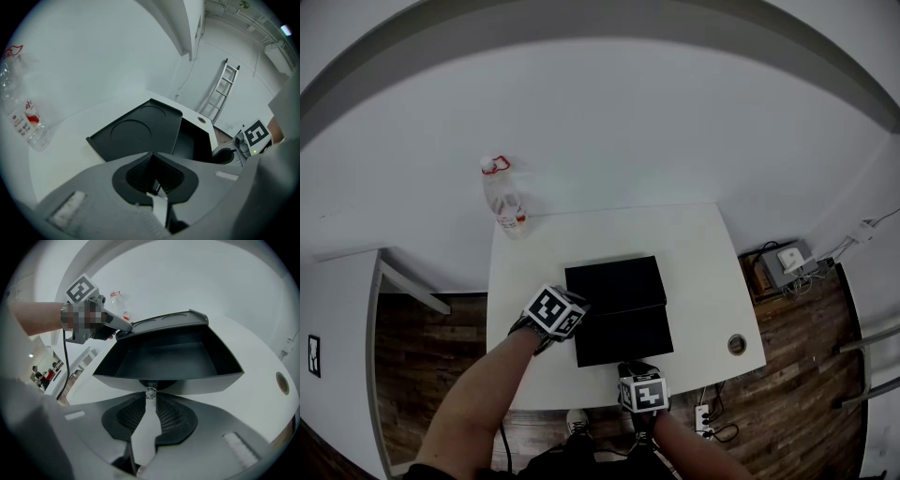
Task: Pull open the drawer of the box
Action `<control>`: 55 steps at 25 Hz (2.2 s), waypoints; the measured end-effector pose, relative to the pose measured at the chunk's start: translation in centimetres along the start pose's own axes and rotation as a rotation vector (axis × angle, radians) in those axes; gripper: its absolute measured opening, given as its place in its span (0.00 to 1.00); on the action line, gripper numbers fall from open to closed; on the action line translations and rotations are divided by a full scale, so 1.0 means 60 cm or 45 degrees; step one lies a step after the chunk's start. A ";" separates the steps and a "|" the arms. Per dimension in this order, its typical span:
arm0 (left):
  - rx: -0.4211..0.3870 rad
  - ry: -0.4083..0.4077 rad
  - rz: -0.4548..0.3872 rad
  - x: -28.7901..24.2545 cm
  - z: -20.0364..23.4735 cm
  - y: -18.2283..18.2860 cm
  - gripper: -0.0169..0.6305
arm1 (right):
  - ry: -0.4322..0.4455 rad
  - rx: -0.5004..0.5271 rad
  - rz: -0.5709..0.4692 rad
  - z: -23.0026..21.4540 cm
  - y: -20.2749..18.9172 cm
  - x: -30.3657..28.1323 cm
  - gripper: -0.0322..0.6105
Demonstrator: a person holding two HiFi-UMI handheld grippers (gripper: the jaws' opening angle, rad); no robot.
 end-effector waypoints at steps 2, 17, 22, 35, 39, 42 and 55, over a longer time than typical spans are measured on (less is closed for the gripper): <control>0.020 -0.021 -0.032 0.000 0.000 -0.001 0.03 | 0.023 -0.005 -0.007 -0.001 0.000 0.000 0.16; 0.284 -0.175 -0.452 0.154 -0.071 -0.122 0.03 | 0.336 -0.259 -0.271 -0.057 -0.062 0.156 0.06; 0.540 -0.281 -0.555 0.179 -0.152 -0.229 0.03 | 0.489 -0.380 -0.442 -0.081 -0.062 0.229 0.06; 0.845 -0.572 -0.765 0.140 -0.410 -0.312 0.03 | 0.823 -0.308 -0.576 -0.040 -0.054 0.341 0.06; 0.842 -0.594 -0.762 0.124 -0.449 -0.316 0.03 | 0.923 -0.219 -0.502 -0.014 -0.071 0.343 0.06; 0.850 -0.583 -0.780 0.127 -0.458 -0.321 0.03 | 0.949 -0.188 -0.472 -0.010 -0.077 0.346 0.06; 0.876 -0.601 -0.756 0.118 -0.477 -0.324 0.03 | 0.970 -0.192 -0.454 -0.014 -0.100 0.358 0.06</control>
Point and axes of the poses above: the fingertips, and each gripper's own axes: x backward along the fingers, z to its left, y out of its top, the point moved 8 cm from there along x, backward along the fingers, and after that the axes turned 9 degrees about x, right-handed, at the moved point
